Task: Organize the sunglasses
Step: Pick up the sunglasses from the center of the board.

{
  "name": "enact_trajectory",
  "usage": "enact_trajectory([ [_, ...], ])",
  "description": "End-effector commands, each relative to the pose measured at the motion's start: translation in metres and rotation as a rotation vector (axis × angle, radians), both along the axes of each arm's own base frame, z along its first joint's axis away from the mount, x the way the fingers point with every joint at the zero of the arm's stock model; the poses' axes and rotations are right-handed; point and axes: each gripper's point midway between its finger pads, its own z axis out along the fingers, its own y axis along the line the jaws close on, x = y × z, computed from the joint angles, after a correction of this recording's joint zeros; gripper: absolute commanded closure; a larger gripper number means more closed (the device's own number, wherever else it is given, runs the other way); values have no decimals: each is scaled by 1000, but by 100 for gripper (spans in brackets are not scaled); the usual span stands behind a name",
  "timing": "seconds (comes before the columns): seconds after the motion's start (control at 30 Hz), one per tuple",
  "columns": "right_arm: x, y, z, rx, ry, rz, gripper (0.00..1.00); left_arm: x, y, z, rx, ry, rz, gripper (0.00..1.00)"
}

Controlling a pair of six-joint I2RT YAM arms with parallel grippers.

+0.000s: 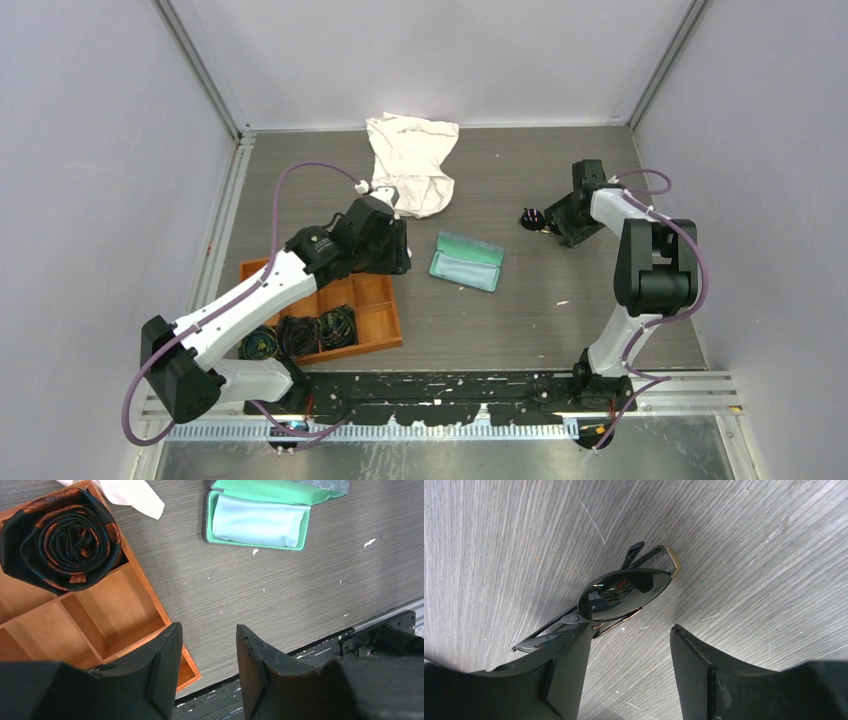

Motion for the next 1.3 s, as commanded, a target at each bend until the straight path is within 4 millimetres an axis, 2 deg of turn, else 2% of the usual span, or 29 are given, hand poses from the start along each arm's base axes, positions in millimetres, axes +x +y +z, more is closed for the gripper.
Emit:
enact_trajectory([
  [0.0, 18, -3, 24, -6, -106, -71, 35, 3, -2, 11, -27, -25, 6, 55],
  [0.13, 23, -3, 30, 13, -145, -123, 34, 2, -2, 11, -26, -24, 6, 55],
  [0.33, 29, -2, 23, 38, -135, -178, 33, 2, -2, 11, -28, -23, 8, 55],
  [0.6, 40, -14, 28, -48, -117, -143, 33, 0, 2, 11, -27, -22, 16, 55],
  [0.8, 31, -27, 27, -135, -15, -117, 34, -1, 2, 11, -31, -22, 18, 55],
  [1.0, 22, -12, 24, -74, -30, -105, 33, 0, -1, 8, -39, -13, 12, 55],
  [1.1, 19, -3, 23, -44, -29, -109, 25, 0, -3, 8, -38, -10, 9, 55],
  [1.27, 11, 0, 18, -11, -5, -224, 24, -2, -3, 7, -42, -10, 8, 55],
])
